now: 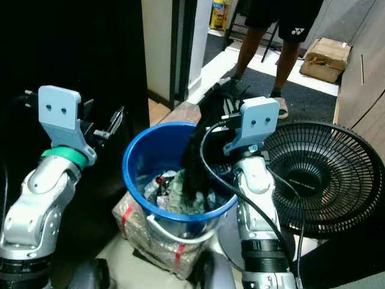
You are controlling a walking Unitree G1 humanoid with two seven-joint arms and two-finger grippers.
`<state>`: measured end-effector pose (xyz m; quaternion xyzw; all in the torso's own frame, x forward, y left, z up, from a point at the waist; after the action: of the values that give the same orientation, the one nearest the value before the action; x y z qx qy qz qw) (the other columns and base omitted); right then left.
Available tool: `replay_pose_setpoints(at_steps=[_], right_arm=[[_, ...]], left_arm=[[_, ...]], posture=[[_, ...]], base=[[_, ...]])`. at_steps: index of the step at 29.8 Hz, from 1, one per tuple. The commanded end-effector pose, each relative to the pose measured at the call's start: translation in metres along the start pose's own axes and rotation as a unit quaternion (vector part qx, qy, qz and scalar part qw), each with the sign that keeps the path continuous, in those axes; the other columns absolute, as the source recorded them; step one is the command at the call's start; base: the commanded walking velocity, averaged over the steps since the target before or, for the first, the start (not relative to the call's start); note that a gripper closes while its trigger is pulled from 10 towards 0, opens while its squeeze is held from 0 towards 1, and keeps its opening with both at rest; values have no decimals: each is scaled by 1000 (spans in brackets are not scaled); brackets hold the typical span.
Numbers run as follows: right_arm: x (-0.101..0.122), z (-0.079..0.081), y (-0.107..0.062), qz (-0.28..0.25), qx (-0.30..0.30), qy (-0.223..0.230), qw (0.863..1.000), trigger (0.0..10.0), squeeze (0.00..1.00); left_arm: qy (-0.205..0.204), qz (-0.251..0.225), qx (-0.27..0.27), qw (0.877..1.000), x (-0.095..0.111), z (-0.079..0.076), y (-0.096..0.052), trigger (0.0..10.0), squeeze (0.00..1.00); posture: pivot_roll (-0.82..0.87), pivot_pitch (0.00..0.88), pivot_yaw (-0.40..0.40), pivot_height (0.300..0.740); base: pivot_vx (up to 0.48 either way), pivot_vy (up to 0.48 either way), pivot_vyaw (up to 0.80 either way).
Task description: Clothes washing
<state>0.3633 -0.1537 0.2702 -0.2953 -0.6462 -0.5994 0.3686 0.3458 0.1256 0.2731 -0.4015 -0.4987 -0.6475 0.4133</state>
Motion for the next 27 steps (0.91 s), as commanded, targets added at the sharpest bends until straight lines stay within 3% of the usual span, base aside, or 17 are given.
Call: replay_pose_setpoints(at_steps=[1,27], right_arm=[[-8,-9,-1,18,-22,2,1000,10000,0],[-16,-16,-13,62,-52,-4,997,10000,0]], left_arm=[[-6,-2,-5,1000,0,-4,3,10000,0],[-14,20,-7,1000,-9,-7,2,10000,0]], posture=[[105,46,0,565],[102,53,1,625]], base=[[0,0,0],[0,0,0]])
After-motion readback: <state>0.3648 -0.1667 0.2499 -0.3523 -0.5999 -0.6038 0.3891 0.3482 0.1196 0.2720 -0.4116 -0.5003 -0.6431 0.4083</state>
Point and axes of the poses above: a point about 5 cm out from each wrist's last joint towards the gripper, its own y axis pointing out of the wrist towards the gripper, its own x axis along the axis of the wrist's last joint, z = x × y, the point moved 4 cm from there along y, pointing out of the wrist towards the gripper, and after that the axes turned 6 degrees about y, right-handed, at the moved point
